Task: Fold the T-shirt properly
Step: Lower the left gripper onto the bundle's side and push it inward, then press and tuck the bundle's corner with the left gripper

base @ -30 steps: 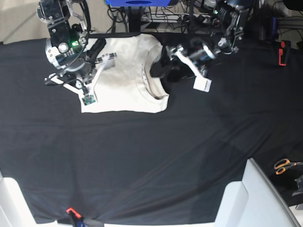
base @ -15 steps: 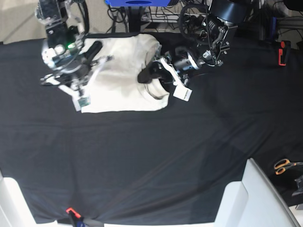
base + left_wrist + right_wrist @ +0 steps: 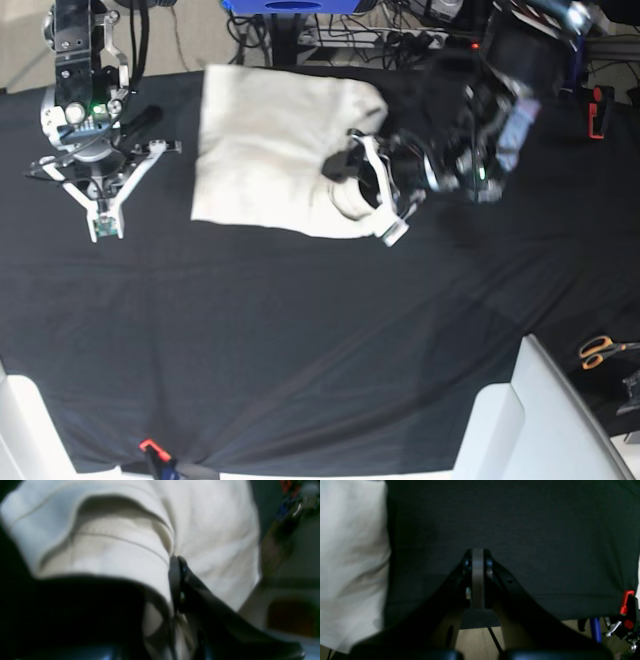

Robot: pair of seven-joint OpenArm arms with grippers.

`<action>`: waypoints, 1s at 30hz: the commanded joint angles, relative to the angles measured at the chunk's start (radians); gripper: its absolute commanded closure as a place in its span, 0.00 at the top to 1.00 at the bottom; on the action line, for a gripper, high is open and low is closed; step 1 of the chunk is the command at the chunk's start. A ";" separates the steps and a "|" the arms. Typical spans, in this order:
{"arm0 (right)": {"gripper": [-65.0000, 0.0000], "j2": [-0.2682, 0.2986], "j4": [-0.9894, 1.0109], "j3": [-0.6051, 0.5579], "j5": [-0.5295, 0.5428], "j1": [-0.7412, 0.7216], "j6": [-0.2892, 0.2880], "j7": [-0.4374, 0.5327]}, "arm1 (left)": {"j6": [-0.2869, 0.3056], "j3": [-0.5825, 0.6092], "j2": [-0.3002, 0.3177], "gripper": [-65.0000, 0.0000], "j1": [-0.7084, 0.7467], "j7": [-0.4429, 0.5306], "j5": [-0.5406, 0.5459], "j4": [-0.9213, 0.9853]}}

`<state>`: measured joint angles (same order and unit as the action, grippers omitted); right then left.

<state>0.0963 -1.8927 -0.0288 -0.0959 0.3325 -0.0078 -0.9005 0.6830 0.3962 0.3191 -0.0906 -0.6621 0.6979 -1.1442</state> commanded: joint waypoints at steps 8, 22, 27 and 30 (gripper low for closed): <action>0.00 -0.016 -0.015 0.000 -0.005 -0.005 0.006 0.017 | 0.015 0.266 0.045 0.00 -0.209 -0.071 -0.297 -0.013; 0.00 -0.016 -0.014 0.000 -0.005 0.007 0.006 0.017 | 0.015 0.496 -0.151 0.00 -0.351 -0.112 -1.004 -0.020; 0.00 -0.016 -0.009 0.005 -0.005 0.007 0.006 0.017 | 0.015 0.576 -0.219 0.00 -0.386 -0.110 -1.108 -0.020; 0.00 -0.016 -0.009 0.005 -0.005 0.009 0.006 0.017 | 0.015 0.628 -0.240 0.00 -0.398 -0.109 -1.165 -0.020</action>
<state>0.0776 -1.8893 -0.0265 -0.0933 0.3470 -0.0074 -0.9005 0.7067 1.0298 0.0830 -0.4629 -0.7677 -0.4484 -1.1496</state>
